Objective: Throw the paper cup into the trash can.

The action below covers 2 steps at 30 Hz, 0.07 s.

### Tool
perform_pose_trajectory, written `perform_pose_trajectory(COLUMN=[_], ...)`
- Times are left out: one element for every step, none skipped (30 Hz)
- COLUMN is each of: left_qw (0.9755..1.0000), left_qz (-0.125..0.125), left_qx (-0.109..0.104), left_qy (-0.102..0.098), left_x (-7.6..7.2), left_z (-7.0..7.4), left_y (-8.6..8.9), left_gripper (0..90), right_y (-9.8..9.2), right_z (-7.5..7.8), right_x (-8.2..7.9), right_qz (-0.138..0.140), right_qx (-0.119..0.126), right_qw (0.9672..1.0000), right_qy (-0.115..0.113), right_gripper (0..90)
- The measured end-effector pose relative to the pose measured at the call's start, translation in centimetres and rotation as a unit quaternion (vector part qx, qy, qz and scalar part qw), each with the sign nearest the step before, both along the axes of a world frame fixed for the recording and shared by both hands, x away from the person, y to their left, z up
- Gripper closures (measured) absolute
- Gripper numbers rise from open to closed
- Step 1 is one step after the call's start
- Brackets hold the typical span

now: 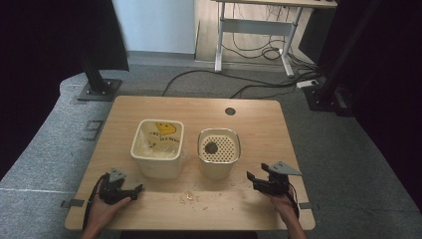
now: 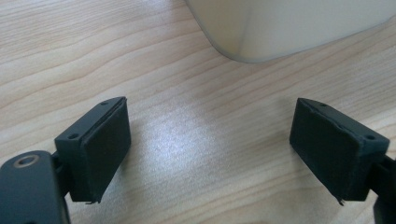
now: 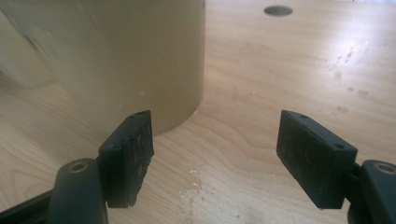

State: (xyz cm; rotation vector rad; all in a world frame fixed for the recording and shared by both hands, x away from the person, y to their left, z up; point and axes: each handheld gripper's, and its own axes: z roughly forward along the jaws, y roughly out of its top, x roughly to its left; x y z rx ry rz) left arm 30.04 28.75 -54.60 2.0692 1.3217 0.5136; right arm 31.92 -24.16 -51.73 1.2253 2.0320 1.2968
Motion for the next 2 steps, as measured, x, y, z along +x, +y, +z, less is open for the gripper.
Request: perform_pose_trajectory(left_qw=[1.0000,1.0000], left_qz=[0.000,0.000], left_qx=[0.000,0.000], left_qy=[-0.001,0.000], left_x=[0.09,0.19], left_z=[-0.01,-0.02], left_y=[-0.05,-0.11], left_gripper=[11.9,11.6], right_y=[0.11,0.19], right_z=[-0.28,-0.58], right_x=[0.17,0.36], right_qz=[0.000,0.000], right_qx=[-0.004,-0.008], right_qw=[1.0000,0.9999], right_qy=[0.004,0.008], right_gripper=[27.1,27.2])
